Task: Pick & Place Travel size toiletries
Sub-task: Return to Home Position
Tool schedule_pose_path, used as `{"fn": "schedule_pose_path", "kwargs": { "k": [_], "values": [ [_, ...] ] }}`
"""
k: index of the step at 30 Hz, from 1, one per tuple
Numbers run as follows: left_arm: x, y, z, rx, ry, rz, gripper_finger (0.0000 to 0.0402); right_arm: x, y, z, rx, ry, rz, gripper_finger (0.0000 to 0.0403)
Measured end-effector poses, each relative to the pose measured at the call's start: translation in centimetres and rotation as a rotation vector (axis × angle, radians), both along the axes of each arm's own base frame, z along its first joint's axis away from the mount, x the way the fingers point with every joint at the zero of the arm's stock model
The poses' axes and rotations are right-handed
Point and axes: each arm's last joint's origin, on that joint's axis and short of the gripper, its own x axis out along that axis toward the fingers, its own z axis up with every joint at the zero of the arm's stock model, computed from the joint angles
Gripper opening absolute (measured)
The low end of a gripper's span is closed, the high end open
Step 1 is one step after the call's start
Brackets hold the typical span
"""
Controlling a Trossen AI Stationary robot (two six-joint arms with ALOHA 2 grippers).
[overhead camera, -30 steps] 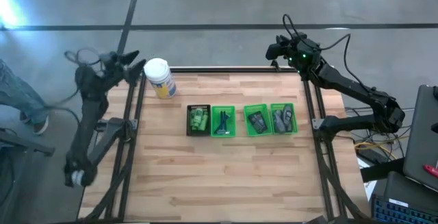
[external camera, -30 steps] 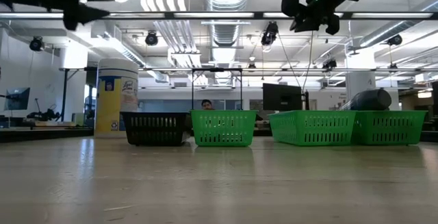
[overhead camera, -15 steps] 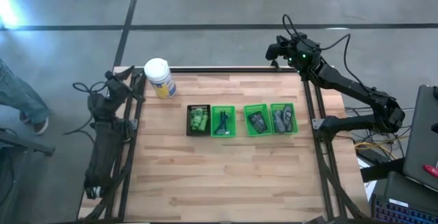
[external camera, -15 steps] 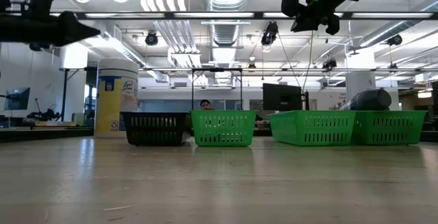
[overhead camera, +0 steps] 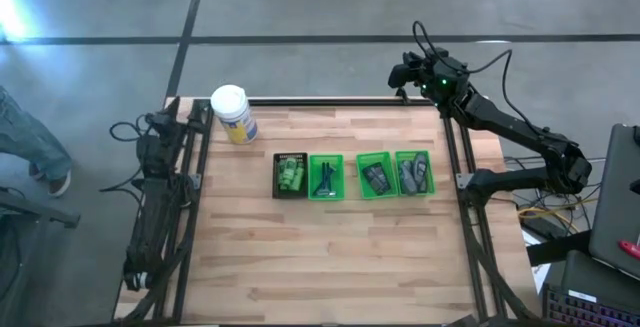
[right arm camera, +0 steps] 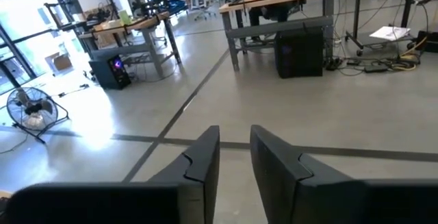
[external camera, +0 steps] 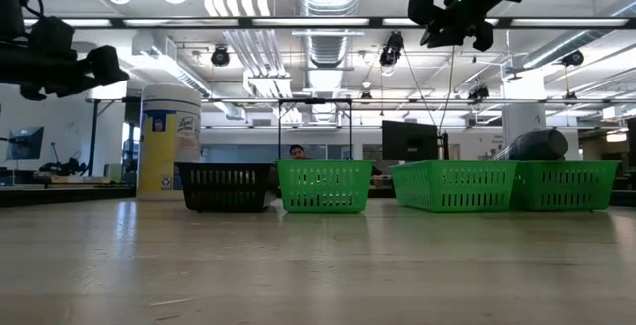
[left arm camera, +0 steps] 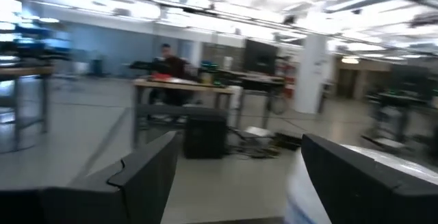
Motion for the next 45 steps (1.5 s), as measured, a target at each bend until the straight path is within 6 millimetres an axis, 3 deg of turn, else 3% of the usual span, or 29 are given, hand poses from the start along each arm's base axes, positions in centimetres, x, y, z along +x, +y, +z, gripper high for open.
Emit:
{"fn": "schedule_pose_path", "kwargs": {
  "k": [4, 27, 33, 36, 38, 41, 45],
  "values": [
    [-0.2, 0.1, 0.0, -0.004, -0.016, 0.071, 0.0314, 0.0, 0.0, 0.0, 0.000, 0.001, 0.000, 0.0092],
    [-0.2, 0.1, -0.1, -0.008, -0.015, 0.072, 0.0314, 0.0, 0.0, 0.0, -0.001, 0.002, 0.000, 0.0155],
    [-0.2, 0.1, -0.1, -0.009, -0.015, 0.071, 0.0314, -0.4, 0.6, 0.6, -0.079, 0.133, 0.101, 0.0170],
    [-0.2, 0.1, -0.1, -0.009, -0.015, 0.072, 0.0314, -1.8, 2.1, 1.9, -0.191, 0.190, 0.250, 0.0178],
    [-0.2, 0.1, -0.1, -0.009, -0.015, 0.072, 0.0314, -3.7, 3.5, 3.0, -0.275, 0.189, 0.288, 0.0183],
    [-0.2, 0.1, -0.1, -0.009, -0.015, 0.071, 0.0314, -7.6, 5.8, 4.4, -0.378, 0.158, 0.232, 0.0189],
    [-0.2, 0.1, -0.1, -0.009, -0.015, 0.072, 0.0314, -12.5, 8.8, 4.5, -0.444, 0.139, 0.113, 0.0197]
  ]
}}
